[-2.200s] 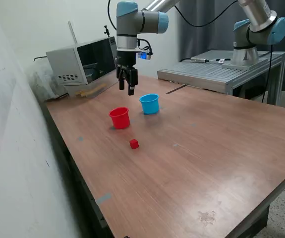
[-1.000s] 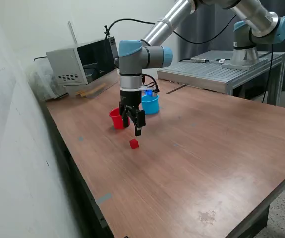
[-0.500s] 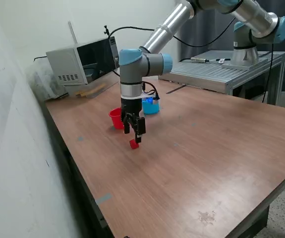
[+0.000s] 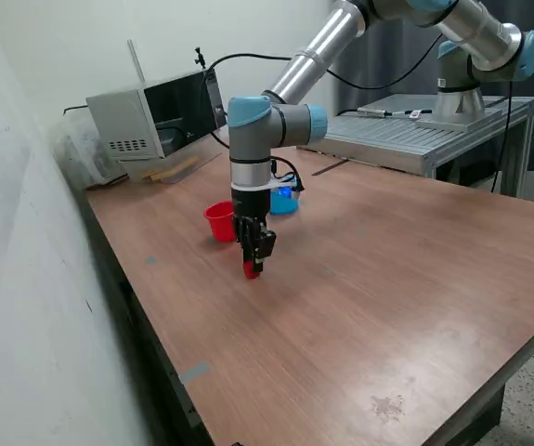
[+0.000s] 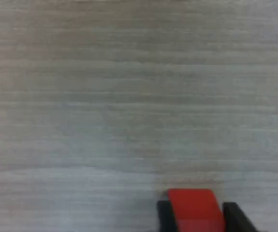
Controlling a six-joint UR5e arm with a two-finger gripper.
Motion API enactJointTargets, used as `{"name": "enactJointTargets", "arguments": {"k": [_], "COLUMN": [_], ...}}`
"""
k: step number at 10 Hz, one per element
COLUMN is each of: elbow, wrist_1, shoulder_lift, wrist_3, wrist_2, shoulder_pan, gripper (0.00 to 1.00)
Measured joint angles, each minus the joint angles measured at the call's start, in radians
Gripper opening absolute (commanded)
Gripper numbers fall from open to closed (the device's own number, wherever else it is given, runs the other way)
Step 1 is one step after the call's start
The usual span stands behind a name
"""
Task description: Place red objects in the red bin, and blue objects in the blue bin.
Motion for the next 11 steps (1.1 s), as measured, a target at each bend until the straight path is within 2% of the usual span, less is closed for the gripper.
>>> {"name": "enactJointTargets", "arguments": {"k": [4, 7, 9, 11], "elbow": [0.007, 0.039, 0.098, 0.142], "wrist_1": [0.002, 0.003, 0.008, 0.021], "shoulder_lift": [-0.004, -0.102, -0.181, -0.211], "wrist_3": [-0.002, -0.01, -0.023, -0.039], "wrist_2": [0.0, -0.006, -0.01, -0.025], "shoulder_pan": [0.005, -0.011, -0.069, -0.144], "gripper": [0.0, 0.0, 0.0, 0.0]}}
